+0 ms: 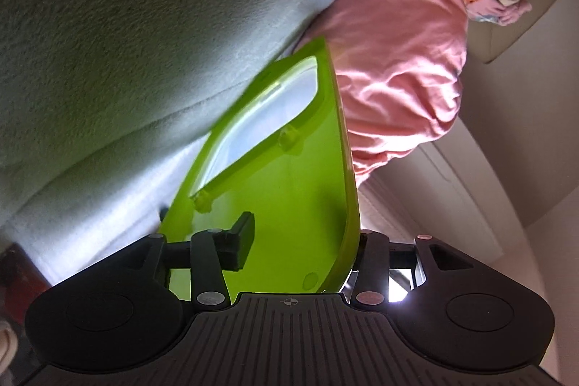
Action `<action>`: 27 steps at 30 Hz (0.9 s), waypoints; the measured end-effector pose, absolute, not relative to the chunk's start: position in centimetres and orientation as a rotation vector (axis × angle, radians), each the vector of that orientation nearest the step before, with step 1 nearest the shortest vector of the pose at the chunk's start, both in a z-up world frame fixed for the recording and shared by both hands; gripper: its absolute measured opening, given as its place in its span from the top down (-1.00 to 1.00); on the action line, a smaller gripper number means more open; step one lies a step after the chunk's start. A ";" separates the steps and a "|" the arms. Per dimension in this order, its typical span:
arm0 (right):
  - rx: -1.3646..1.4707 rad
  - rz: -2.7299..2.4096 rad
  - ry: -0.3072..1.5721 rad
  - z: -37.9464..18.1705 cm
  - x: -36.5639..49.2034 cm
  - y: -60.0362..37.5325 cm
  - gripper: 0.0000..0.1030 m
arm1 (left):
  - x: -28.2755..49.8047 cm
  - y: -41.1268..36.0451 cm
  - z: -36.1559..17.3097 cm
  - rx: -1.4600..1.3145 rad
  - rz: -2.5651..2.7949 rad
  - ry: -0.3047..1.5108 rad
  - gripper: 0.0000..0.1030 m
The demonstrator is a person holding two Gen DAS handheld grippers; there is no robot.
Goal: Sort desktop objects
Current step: 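Lift and flip the lime green lid over the clear box with both tools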
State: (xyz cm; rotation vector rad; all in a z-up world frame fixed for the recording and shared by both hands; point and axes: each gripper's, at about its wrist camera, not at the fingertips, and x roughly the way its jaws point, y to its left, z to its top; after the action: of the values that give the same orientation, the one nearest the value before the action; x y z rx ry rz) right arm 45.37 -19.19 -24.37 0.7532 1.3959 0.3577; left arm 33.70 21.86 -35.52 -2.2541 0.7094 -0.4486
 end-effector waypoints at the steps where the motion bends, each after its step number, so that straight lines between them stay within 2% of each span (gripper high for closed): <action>1: 0.757 0.357 1.392 -25.0 45.8 -18.9 -0.62 | 33.7 21.8 -35.7 -2.268 -0.457 0.708 0.08; 5: 0.944 0.317 1.352 -28.0 47.0 -18.9 -0.62 | 33.8 22.2 -35.9 -2.272 -0.462 0.699 0.02; 8: 1.061 0.297 1.323 -29.0 47.4 -19.2 -0.69 | 34.0 23.3 -35.0 -2.152 -0.435 0.708 0.02; 9: 1.054 0.307 1.298 -28.7 47.2 -19.2 -0.48 | 34.0 23.8 -34.3 -2.080 -0.406 0.716 -0.03; 10: 1.050 0.322 1.270 -28.3 47.0 -19.3 0.13 | 33.9 24.4 -33.7 -2.009 -0.366 0.731 -0.19; 13: 1.137 0.424 1.168 -26.1 45.5 -19.1 0.48 | 33.4 25.2 -32.9 -1.949 -0.348 0.705 -0.22; 16: 1.130 0.506 1.064 -22.5 44.0 -17.7 0.63 | 32.8 25.4 -31.8 -1.897 -0.353 0.690 -0.20; 19: 1.003 0.548 0.992 -17.4 41.5 -16.0 0.61 | 31.8 25.3 -28.8 -1.774 -0.389 0.662 0.00; 22: 0.881 0.554 0.934 -12.9 37.7 -16.6 0.54 | 30.7 24.3 -24.6 -1.608 -0.487 0.660 0.01; 27: 0.906 0.550 0.806 -8.7 28.4 -23.0 0.53 | 25.4 20.9 -20.0 -1.357 -0.606 0.710 -0.09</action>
State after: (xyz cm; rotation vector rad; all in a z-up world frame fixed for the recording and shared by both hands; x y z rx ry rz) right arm 28.44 -23.04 -8.66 0.9063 0.8057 0.5500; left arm 25.41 20.87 -19.97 -1.3565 0.7102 -0.6064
